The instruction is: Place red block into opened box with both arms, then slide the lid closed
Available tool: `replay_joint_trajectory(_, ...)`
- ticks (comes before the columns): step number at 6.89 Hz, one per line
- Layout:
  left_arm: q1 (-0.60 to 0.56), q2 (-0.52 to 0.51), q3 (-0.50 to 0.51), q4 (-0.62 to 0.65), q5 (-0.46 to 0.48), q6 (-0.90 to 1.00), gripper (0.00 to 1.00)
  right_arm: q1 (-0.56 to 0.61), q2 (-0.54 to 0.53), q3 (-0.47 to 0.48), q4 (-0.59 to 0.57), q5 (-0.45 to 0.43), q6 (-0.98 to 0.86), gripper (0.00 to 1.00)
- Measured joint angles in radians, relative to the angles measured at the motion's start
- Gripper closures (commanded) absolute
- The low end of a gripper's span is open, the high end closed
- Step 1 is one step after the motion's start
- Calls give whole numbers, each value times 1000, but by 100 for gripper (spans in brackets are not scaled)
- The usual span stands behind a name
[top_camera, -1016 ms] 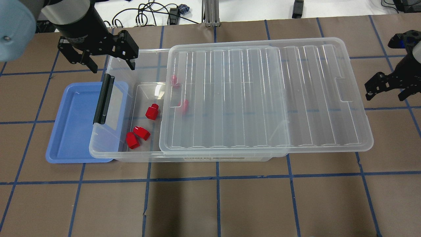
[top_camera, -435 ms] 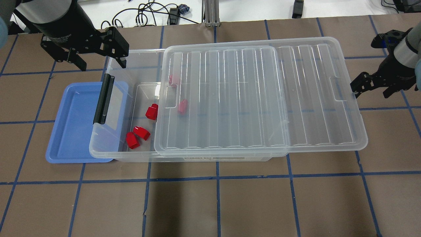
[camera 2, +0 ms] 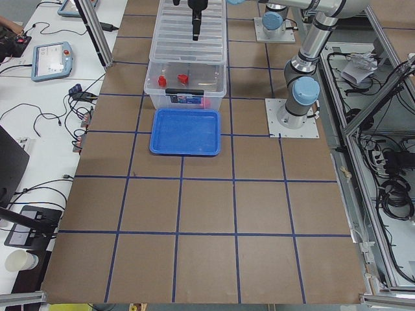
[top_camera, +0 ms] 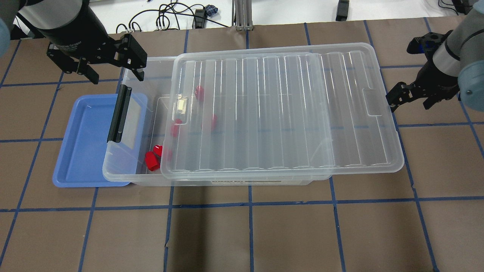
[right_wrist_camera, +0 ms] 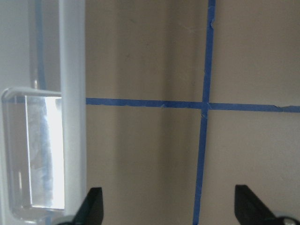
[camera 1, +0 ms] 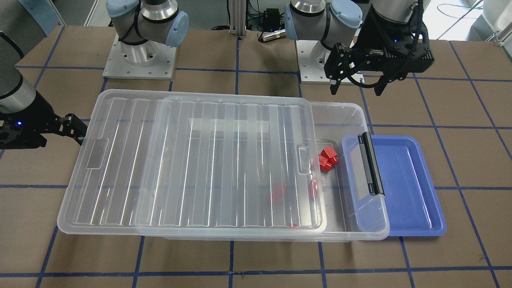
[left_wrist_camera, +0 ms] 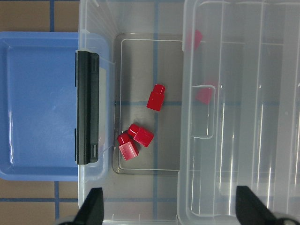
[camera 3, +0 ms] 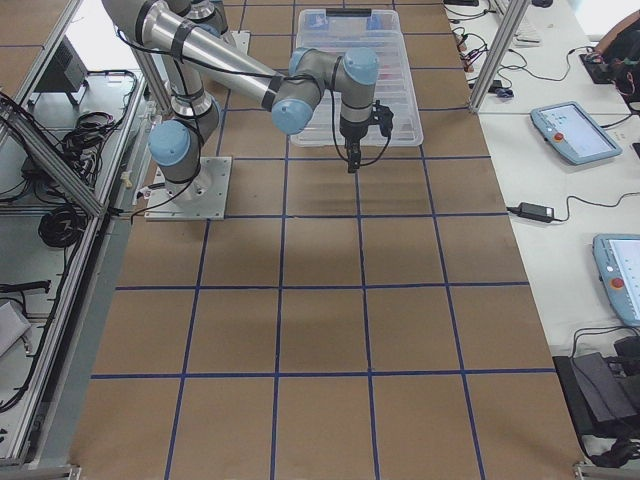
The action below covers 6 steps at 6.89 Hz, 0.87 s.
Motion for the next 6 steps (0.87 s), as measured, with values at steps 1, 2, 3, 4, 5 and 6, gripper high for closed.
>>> replay_joint_trajectory(1, 0, 2, -1, 0, 0, 7, 0, 32, -1, 0, 2, -1, 15, 0)
replay_joint_trajectory(2, 1, 0, -1, 1, 0, 10, 0, 65, 0, 0, 6, -1, 39, 0)
replay_joint_trajectory(3, 1, -4, 0, 3, 0, 11, 0, 104, 2, 0, 7, -2, 78, 0)
replay_joint_trajectory(4, 0, -5, 0, 3, 0, 11, 0, 140, 4, 0, 6, -2, 124, 0)
replay_joint_trajectory(5, 0, -5, 0, 4, 0, 11, 0, 166, 8, -2, 4, 1, 162, 0)
replay_joint_trajectory(6, 0, -5, 0, 5, 0, 11, 0, 189, 15, -6, 1, 3, 195, 0)
